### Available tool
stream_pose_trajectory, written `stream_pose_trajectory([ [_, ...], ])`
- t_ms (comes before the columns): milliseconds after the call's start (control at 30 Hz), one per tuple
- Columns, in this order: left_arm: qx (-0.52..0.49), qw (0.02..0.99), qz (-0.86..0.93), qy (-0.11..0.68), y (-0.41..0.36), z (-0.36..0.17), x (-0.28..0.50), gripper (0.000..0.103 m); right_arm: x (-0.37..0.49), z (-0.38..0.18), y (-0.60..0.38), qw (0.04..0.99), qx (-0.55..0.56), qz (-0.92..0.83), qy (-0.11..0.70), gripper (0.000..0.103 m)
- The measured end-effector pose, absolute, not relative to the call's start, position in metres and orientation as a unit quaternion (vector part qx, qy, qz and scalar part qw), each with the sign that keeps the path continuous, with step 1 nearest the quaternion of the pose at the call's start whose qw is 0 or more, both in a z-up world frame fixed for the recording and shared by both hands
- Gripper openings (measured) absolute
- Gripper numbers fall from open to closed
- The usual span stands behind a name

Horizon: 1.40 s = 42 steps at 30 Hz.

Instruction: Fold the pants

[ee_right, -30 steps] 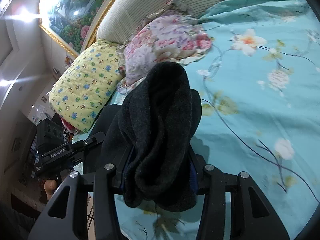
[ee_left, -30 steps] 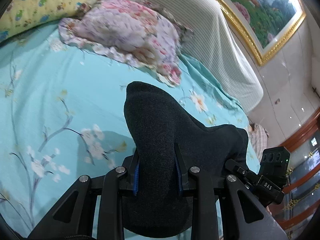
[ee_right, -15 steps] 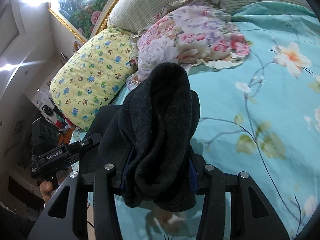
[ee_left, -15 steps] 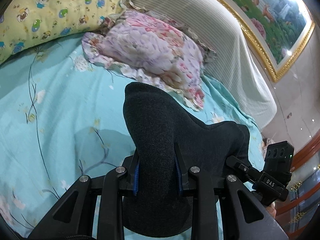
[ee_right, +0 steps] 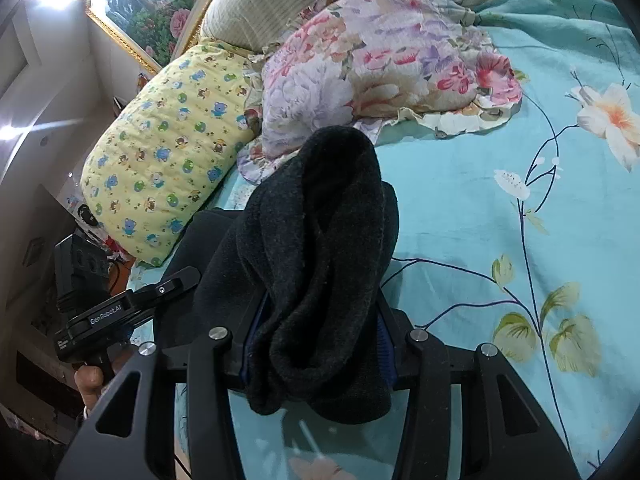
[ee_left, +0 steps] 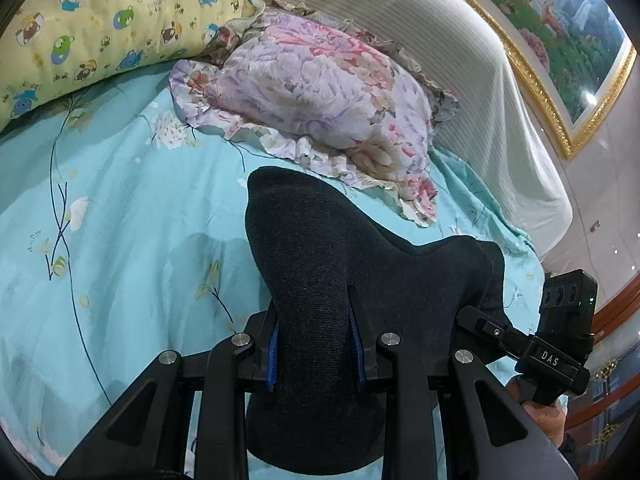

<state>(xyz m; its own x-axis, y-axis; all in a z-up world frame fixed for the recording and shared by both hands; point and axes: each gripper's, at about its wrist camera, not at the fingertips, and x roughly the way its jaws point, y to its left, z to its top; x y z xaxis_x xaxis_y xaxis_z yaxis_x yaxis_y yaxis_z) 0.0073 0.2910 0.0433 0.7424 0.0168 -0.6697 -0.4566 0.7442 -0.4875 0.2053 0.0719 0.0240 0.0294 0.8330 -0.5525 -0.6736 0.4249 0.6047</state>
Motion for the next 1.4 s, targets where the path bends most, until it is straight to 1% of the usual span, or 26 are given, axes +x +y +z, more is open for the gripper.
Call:
stream_pose_trajectory([
  [133, -0.332, 0.870, 0.136, 0.339, 0.294, 0.035, 0.011, 0.028, 0.210, 0.017, 0.077, 0.710, 0.085, 0.527, 0.460, 0.048],
  [300, -0.329, 0.869, 0.136, 0.344, 0.295, 0.029, 0.012, 0.030, 0.213, 0.010, 0.079, 0.710, 0.082, 0.523, 0.465, 0.051],
  [367, -0.332, 0.867, 0.136, 0.346, 0.297, 0.025, 0.012, 0.031, 0.214, 0.008, 0.080, 0.710, 0.077, 0.522, 0.466, 0.054],
  [500, -0.335, 0.865, 0.136, 0.348, 0.298, 0.019, 0.012, 0.035, 0.215, 0.003, 0.080, 0.710, 0.074, 0.520, 0.469, 0.057],
  [567, -0.334, 0.865, 0.137, 0.349, 0.298, 0.017, 0.011, 0.038, 0.216, 0.001, 0.080, 0.710, 0.074, 0.519, 0.470, 0.058],
  [600, -0.334, 0.864, 0.140, 0.350, 0.298, 0.017, 0.011, 0.043, 0.216, 0.000, 0.080, 0.710, 0.075, 0.519, 0.470, 0.058],
  [700, -0.337, 0.863, 0.141, 0.349, 0.299, 0.017, 0.009, 0.046, 0.217, -0.001, 0.079, 0.711, 0.077, 0.517, 0.471, 0.061],
  [767, -0.335, 0.863, 0.145, 0.350, 0.300, 0.017, 0.008, 0.052, 0.217, -0.002, 0.079, 0.711, 0.078, 0.514, 0.472, 0.066],
  [933, -0.334, 0.860, 0.157, 0.352, 0.299, 0.017, 0.005, 0.064, 0.217, 0.000, 0.078, 0.718, 0.071, 0.509, 0.469, 0.071],
  [1167, -0.328, 0.859, 0.167, 0.356, 0.296, 0.017, 0.000, 0.069, 0.216, 0.004, 0.073, 0.730, 0.071, 0.499, 0.462, 0.080],
  [1400, -0.316, 0.861, 0.170, 0.360, 0.288, 0.022, -0.003, 0.073, 0.213, 0.005, 0.064, 0.735, 0.078, 0.492, 0.460, 0.083],
])
